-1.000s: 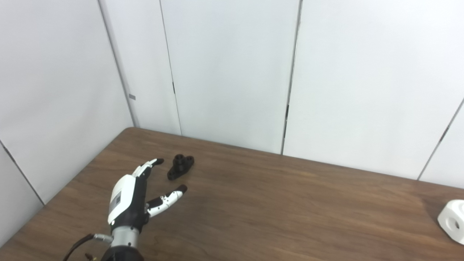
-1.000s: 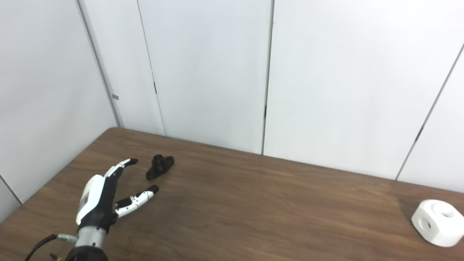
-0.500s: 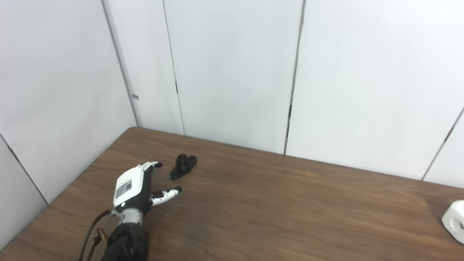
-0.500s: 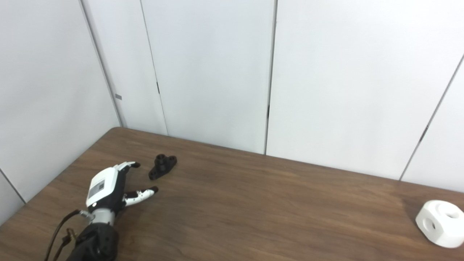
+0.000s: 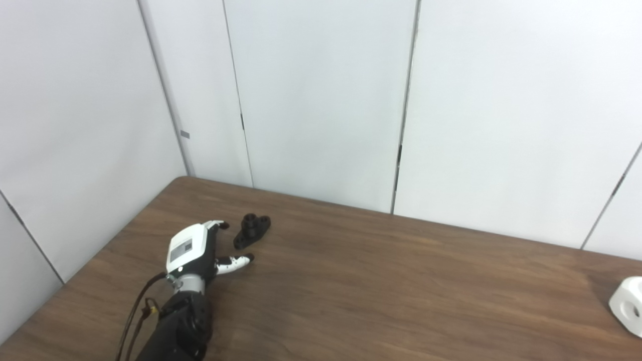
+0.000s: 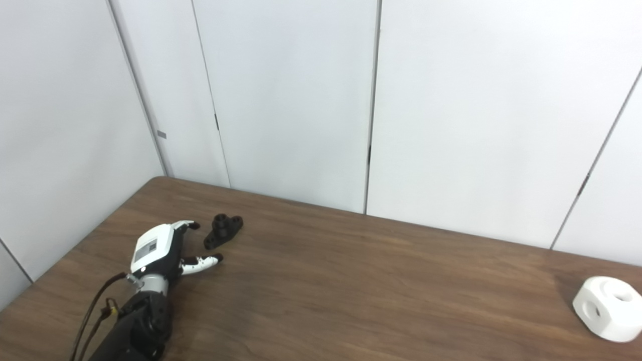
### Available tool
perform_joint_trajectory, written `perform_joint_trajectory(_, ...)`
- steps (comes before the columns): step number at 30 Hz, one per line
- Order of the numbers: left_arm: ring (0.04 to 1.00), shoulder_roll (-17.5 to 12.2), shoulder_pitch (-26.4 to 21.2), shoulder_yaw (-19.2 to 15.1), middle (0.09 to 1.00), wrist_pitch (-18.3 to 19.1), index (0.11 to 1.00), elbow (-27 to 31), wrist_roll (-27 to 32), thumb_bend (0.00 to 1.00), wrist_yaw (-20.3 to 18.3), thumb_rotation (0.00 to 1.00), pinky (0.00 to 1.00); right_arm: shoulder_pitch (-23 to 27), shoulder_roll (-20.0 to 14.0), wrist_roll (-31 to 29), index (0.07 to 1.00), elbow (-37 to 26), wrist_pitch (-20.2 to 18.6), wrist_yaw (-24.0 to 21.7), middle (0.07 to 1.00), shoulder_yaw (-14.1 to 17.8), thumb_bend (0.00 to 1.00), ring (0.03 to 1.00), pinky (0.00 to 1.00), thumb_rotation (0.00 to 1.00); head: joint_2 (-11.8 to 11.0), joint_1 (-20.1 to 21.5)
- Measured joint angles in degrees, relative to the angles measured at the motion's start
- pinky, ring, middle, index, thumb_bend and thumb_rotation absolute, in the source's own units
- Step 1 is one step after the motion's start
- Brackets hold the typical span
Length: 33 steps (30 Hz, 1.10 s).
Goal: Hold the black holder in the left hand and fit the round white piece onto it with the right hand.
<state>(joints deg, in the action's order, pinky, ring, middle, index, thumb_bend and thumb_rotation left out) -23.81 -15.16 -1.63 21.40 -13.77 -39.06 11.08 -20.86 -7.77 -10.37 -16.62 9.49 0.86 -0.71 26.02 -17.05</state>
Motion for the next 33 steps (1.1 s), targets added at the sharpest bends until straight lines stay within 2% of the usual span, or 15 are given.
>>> perform_joint_trajectory(6, 0.923, -0.7, -3.2, 1.6, 0.881, 0.0, 0.777, -4.1, 0.8, 0.81, -0.3, 0.35, 0.93, 0.0, 0.0, -0.4, 0.968, -0.2, -0.2, 0.0, 1.000, 0.0, 0.69, 1.000, 1.00, 1.00, -0.1, 0.4)
perform_joint_trajectory(15, 0.921, -1.2, -5.0, 2.7, 0.873, 0.0, 0.759, -6.6, 2.9, 0.80, -0.4, 0.36, 0.91, -0.1, 0.0, -0.1, 0.973, -0.2, -0.4, 0.0, 1.000, 0.1, 0.70, 1.000, 1.00, 1.00, 0.1, 0.8)
perform_joint_trajectory(19, 0.915, -1.2, -6.0, 3.5, 0.869, 0.0, 0.748, -7.9, 3.1, 0.80, -0.4, 0.37, 0.91, -0.1, 0.0, -0.1, 0.980, -0.4, -1.0, 0.0, 1.000, 0.1, 0.67, 1.000, 1.00, 1.00, 0.3, 0.9)
perform_joint_trajectory(30, 0.904, -1.3, -6.4, 5.1, 0.853, 0.1, 0.708, -9.7, 2.9, 0.78, 2.0, 0.35, 0.91, -0.1, 0.0, -1.4, 0.976, -0.4, -1.2, -0.3, 1.000, 0.3, 0.69, 1.000, 1.00, 1.00, 0.6, 0.5)
perform_joint_trajectory(33, 0.903, -1.3, -6.4, 5.2, 0.846, 0.4, 0.662, -9.7, 2.9, 0.77, 2.0, 0.31, 0.91, -0.1, 0.0, -1.4, 0.979, -0.5, -1.3, -0.3, 1.000, 0.3, 0.68, 1.000, 1.00, 1.00, 0.7, 0.4)
